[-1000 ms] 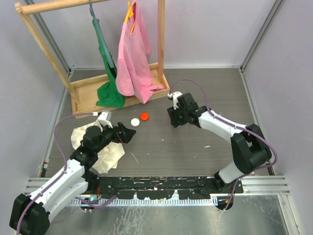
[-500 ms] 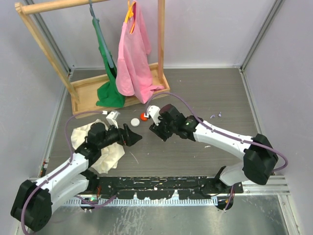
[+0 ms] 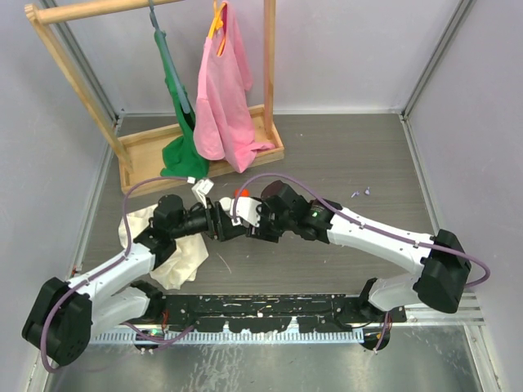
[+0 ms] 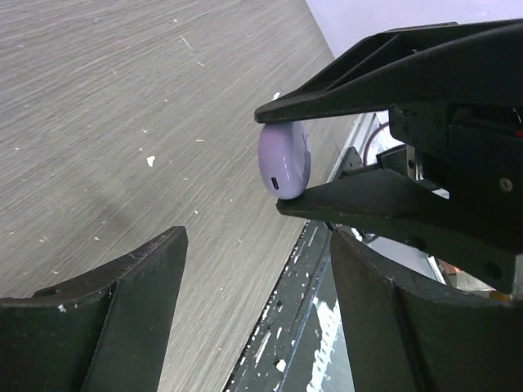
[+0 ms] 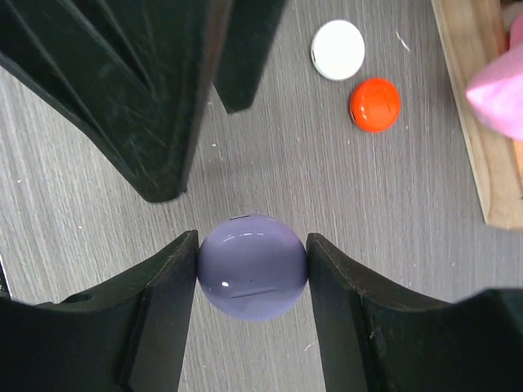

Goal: Insert the wireless bluetooth earbuds into the charging case
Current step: Pick up the charging case at the center of the board.

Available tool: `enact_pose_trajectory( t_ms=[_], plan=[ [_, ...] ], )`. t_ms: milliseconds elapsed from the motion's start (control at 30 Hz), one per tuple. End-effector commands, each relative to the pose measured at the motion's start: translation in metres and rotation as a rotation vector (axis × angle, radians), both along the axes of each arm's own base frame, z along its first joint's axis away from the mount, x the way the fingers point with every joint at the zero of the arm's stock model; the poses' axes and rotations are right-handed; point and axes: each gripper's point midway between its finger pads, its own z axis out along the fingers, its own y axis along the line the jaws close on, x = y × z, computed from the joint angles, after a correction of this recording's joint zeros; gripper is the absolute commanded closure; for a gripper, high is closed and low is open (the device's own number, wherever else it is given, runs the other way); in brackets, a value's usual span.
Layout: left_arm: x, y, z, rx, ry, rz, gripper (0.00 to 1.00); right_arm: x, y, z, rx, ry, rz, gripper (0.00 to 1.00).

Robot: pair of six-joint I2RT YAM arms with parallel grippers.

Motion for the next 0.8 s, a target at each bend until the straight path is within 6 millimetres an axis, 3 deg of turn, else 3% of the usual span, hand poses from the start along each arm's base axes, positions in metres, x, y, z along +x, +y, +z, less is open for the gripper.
enact_pose_trajectory(
  t_ms=[0, 267, 767],
  plan=[
    [-0.001, -0.012, 0.034, -0.088, -0.073, -0.046, 0.29, -0.004, 0.022, 0.043, 0.076, -0.11, 0.139, 0.53],
    [0.0, -0.016, 0.036, -0.131, -0.042, -0.041, 0.36, -0.012, 0.037, 0.052, 0.083, -0.153, 0.204, 0.53],
    [-0.014, -0.034, 0.038, -0.173, 0.004, -0.155, 0.6, -0.015, 0.047, 0.056, 0.087, -0.19, 0.25, 0.51]
  ],
)
